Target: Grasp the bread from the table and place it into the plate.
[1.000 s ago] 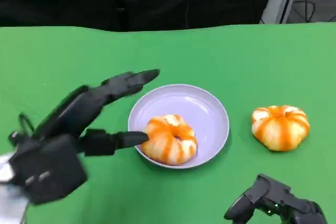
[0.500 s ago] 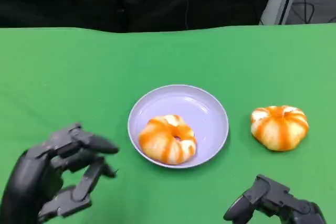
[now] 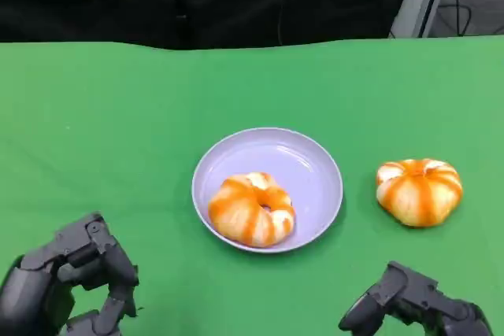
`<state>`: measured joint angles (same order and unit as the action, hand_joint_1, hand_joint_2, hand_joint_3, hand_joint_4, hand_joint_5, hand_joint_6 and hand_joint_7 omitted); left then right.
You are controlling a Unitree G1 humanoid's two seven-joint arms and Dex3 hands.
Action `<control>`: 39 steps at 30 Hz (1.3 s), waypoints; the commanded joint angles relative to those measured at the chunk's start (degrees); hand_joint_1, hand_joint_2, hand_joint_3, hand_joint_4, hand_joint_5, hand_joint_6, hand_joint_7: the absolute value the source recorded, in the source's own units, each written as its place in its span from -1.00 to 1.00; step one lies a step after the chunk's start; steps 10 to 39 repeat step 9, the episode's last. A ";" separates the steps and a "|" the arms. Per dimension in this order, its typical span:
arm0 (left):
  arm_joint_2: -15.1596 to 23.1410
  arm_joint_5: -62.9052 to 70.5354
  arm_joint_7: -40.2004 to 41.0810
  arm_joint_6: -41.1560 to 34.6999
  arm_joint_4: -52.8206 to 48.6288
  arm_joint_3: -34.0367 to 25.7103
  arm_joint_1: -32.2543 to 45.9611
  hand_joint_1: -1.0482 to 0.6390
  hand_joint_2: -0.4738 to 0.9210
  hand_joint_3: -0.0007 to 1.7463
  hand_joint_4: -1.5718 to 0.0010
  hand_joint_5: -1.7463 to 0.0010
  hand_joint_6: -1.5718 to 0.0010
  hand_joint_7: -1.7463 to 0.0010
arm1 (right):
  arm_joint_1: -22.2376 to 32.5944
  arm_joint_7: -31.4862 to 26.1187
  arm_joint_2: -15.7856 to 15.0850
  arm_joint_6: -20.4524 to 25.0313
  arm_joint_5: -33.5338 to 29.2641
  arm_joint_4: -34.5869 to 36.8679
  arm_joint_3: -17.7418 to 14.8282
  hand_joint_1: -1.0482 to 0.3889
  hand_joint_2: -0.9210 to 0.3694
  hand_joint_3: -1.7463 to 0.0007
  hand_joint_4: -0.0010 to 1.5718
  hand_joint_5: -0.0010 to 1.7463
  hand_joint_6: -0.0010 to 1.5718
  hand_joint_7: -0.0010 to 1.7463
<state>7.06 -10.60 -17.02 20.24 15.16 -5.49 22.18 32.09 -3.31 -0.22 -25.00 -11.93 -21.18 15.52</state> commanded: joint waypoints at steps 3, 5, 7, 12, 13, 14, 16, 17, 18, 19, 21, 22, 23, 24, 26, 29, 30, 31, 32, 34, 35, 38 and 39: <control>0.08 1.44 0.99 1.07 -0.69 -0.30 -0.10 0.22 0.51 0.10 -0.06 -1.00 0.11 -0.96 | 0.02 0.26 -0.49 -0.66 0.99 -0.19 -0.56 0.30 -0.18 -0.39 -0.13 0.82 -0.04 0.52; -0.05 1.29 1.09 1.01 -0.99 -0.32 -0.31 0.22 0.51 0.10 -0.07 -1.00 0.11 -0.94 | -0.16 0.24 -0.48 -0.91 0.94 0.15 -0.68 0.31 -0.18 -0.40 -0.13 0.82 -0.04 0.52; -0.10 1.42 1.19 1.00 -1.09 -0.34 -0.38 0.21 0.53 0.08 -0.07 -1.00 0.10 -0.93 | -0.21 0.22 -0.44 -0.96 0.94 0.25 -0.74 0.32 -0.16 -0.42 -0.13 0.82 -0.04 0.52; -0.30 2.07 1.59 0.97 -0.94 -0.20 -0.37 0.21 0.54 0.07 -0.07 -1.00 0.10 -0.93 | -0.18 0.25 -0.44 -0.86 1.05 0.20 -0.84 0.32 -0.16 -0.43 -0.13 0.82 -0.03 0.52; -0.30 2.07 1.59 0.97 -0.94 -0.20 -0.37 0.21 0.54 0.07 -0.07 -1.00 0.10 -0.93 | -0.18 0.25 -0.44 -0.86 1.05 0.20 -0.84 0.32 -0.16 -0.43 -0.13 0.82 -0.03 0.52; -0.30 2.07 1.59 0.97 -0.94 -0.20 -0.37 0.21 0.54 0.07 -0.07 -1.00 0.10 -0.93 | -0.18 0.25 -0.44 -0.86 1.05 0.20 -0.84 0.32 -0.16 -0.43 -0.13 0.82 -0.03 0.52; -0.30 2.07 1.59 0.97 -0.94 -0.20 -0.37 0.21 0.54 0.07 -0.07 -1.00 0.10 -0.93 | -0.18 0.25 -0.44 -0.86 1.05 0.20 -0.84 0.32 -0.16 -0.43 -0.13 0.82 -0.03 0.52; -0.30 2.07 1.59 0.97 -0.94 -0.20 -0.37 0.21 0.54 0.07 -0.07 -1.00 0.10 -0.93 | -0.18 0.25 -0.44 -0.86 1.05 0.20 -0.84 0.32 -0.16 -0.43 -0.13 0.82 -0.03 0.52; -0.30 2.07 1.59 0.97 -0.94 -0.20 -0.37 0.21 0.54 0.07 -0.07 -1.00 0.10 -0.93 | -0.18 0.25 -0.44 -0.86 1.05 0.20 -0.84 0.32 -0.16 -0.43 -0.13 0.82 -0.03 0.52; -0.30 2.07 1.59 0.97 -0.94 -0.20 -0.37 0.21 0.54 0.07 -0.07 -1.00 0.10 -0.93 | -0.18 0.25 -0.44 -0.86 1.05 0.20 -0.84 0.32 -0.16 -0.43 -0.13 0.82 -0.03 0.52; -0.30 2.07 1.59 0.97 -0.94 -0.20 -0.37 0.21 0.54 0.07 -0.07 -1.00 0.10 -0.93 | -0.18 0.25 -0.44 -0.86 1.05 0.20 -0.84 0.32 -0.16 -0.43 -0.13 0.82 -0.03 0.52; -0.30 2.07 1.59 0.97 -0.94 -0.20 -0.37 0.21 0.54 0.07 -0.07 -1.00 0.10 -0.93 | -0.18 0.25 -0.44 -0.86 1.05 0.20 -0.84 0.32 -0.16 -0.43 -0.13 0.82 -0.03 0.52; -0.30 2.07 1.59 0.97 -0.94 -0.20 -0.37 0.21 0.54 0.07 -0.07 -1.00 0.10 -0.93 | -0.18 0.25 -0.44 -0.86 1.05 0.20 -0.84 0.32 -0.16 -0.43 -0.13 0.82 -0.03 0.52; -0.30 2.07 1.59 0.97 -0.94 -0.20 -0.37 0.21 0.54 0.07 -0.07 -1.00 0.10 -0.93 | -0.18 0.25 -0.44 -0.86 1.05 0.20 -0.84 0.32 -0.16 -0.43 -0.13 0.82 -0.03 0.52; -0.30 2.07 1.59 0.97 -0.94 -0.20 -0.37 0.21 0.54 0.07 -0.07 -1.00 0.10 -0.93 | -0.18 0.25 -0.44 -0.86 1.05 0.20 -0.84 0.32 -0.16 -0.43 -0.13 0.82 -0.03 0.52; -0.30 2.07 1.59 0.97 -0.94 -0.20 -0.37 0.21 0.54 0.07 -0.07 -1.00 0.10 -0.93 | -0.18 0.25 -0.44 -0.86 1.05 0.20 -0.84 0.32 -0.16 -0.43 -0.13 0.82 -0.03 0.52; -0.30 2.07 1.59 0.97 -0.94 -0.20 -0.37 0.21 0.54 0.07 -0.07 -1.00 0.10 -0.93 | -0.18 0.25 -0.44 -0.86 1.05 0.20 -0.84 0.32 -0.16 -0.43 -0.13 0.82 -0.03 0.52; -0.30 2.07 1.59 0.97 -0.94 -0.20 -0.37 0.21 0.54 0.07 -0.07 -1.00 0.10 -0.93 | -0.18 0.25 -0.44 -0.86 1.05 0.20 -0.84 0.32 -0.16 -0.43 -0.13 0.82 -0.03 0.52; -0.30 2.07 1.59 0.97 -0.94 -0.20 -0.37 0.21 0.54 0.07 -0.07 -1.00 0.10 -0.93 | -0.18 0.25 -0.44 -0.86 1.05 0.20 -0.84 0.32 -0.16 -0.43 -0.13 0.82 -0.03 0.52; -0.30 2.07 1.59 0.97 -0.94 -0.20 -0.37 0.21 0.54 0.07 -0.07 -1.00 0.10 -0.93 | -0.18 0.25 -0.44 -0.86 1.05 0.20 -0.84 0.32 -0.16 -0.43 -0.13 0.82 -0.03 0.52; -0.30 2.07 1.59 0.97 -0.94 -0.20 -0.37 0.21 0.54 0.07 -0.07 -1.00 0.10 -0.93 | -0.18 0.25 -0.44 -0.86 1.05 0.20 -0.84 0.32 -0.16 -0.43 -0.13 0.82 -0.03 0.52; -0.30 2.07 1.59 0.97 -0.94 -0.20 -0.37 0.21 0.54 0.07 -0.07 -1.00 0.10 -0.93 | -0.18 0.25 -0.44 -0.86 1.05 0.20 -0.84 0.32 -0.16 -0.43 -0.13 0.82 -0.03 0.52; -0.30 2.07 1.59 0.97 -0.94 -0.20 -0.37 0.21 0.54 0.07 -0.07 -1.00 0.10 -0.93 | -0.18 0.25 -0.44 -0.86 1.05 0.20 -0.84 0.32 -0.16 -0.43 -0.13 0.82 -0.03 0.52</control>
